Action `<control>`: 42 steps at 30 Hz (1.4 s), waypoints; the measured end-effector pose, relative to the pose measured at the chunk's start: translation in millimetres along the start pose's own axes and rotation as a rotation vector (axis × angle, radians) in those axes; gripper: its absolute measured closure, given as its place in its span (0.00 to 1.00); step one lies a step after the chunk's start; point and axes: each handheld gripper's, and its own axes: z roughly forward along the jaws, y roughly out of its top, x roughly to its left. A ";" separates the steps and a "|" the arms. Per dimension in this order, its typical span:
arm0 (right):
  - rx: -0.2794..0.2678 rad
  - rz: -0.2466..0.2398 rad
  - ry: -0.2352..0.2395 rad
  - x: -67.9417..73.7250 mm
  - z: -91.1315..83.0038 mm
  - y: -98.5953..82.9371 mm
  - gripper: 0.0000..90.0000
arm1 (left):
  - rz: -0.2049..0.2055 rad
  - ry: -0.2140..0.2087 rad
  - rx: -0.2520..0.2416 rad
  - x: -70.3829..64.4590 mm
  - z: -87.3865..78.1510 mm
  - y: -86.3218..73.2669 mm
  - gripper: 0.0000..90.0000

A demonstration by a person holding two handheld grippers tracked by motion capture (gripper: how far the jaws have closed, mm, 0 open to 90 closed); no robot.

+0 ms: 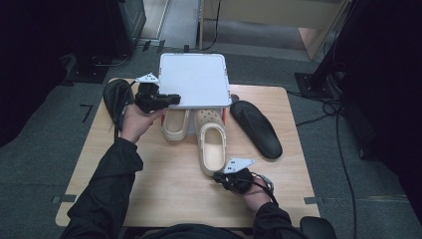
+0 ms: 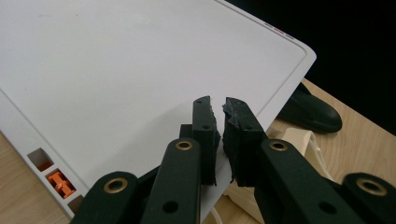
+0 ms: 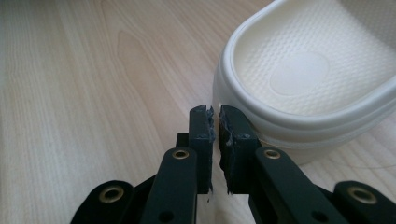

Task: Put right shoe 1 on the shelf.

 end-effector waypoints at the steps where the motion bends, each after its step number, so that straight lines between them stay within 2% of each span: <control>1: -0.003 0.001 0.000 -0.4 0.2 0.6 0.93 | 0.001 0.000 0.000 0.1 0.0 0.0 0.93; 5: -0.013 -0.002 0.001 -3.5 1.2 4.9 0.93 | -0.003 0.003 -0.002 0.4 0.2 -0.2 0.94; 7: -0.028 -0.024 0.002 -4.3 2.3 7.0 0.94 | -0.009 0.005 -0.001 0.6 0.1 0.0 0.95; 10: -0.009 -0.026 -0.011 -4.5 5.0 10.4 0.93 | -0.004 0.011 0.001 -0.2 0.1 0.2 0.96; 12: -0.032 -0.036 -0.022 -6.7 6.0 14.2 0.93 | 0.000 0.017 0.003 -0.8 0.1 0.5 0.96; 15: -0.050 -0.023 -0.028 -9.7 5.9 19.9 0.93 | -0.002 0.017 0.003 -0.9 0.1 0.4 0.96; 17: -0.067 -0.016 -0.016 -12.6 6.8 22.1 0.94 | -0.001 0.018 0.004 -0.9 -0.1 0.2 0.96; 23: -0.059 -0.033 -0.003 -12.5 9.9 30.1 0.95 | -0.001 0.020 0.002 -1.1 0.4 0.2 0.97; 27: -0.063 -0.037 -0.033 -14.7 13.4 32.7 0.94 | 0.000 0.023 0.000 -1.7 0.4 0.1 0.97; 30: -0.073 -0.014 -0.029 -20.4 15.4 35.4 0.94 | 0.000 0.019 0.002 -1.0 0.2 0.1 0.97; 36: -0.097 -0.024 -0.056 -30.3 20.7 51.6 0.94 | -0.001 0.023 0.000 -1.7 0.3 0.0 0.97; 41: -0.087 -0.011 -0.081 -40.1 27.9 61.0 0.94 | 0.000 0.020 0.001 -1.2 0.2 -0.1 0.97; 42: -0.086 -0.011 -0.072 -42.9 29.2 61.9 0.96 | 0.001 0.021 0.000 -1.2 0.2 -0.2 0.97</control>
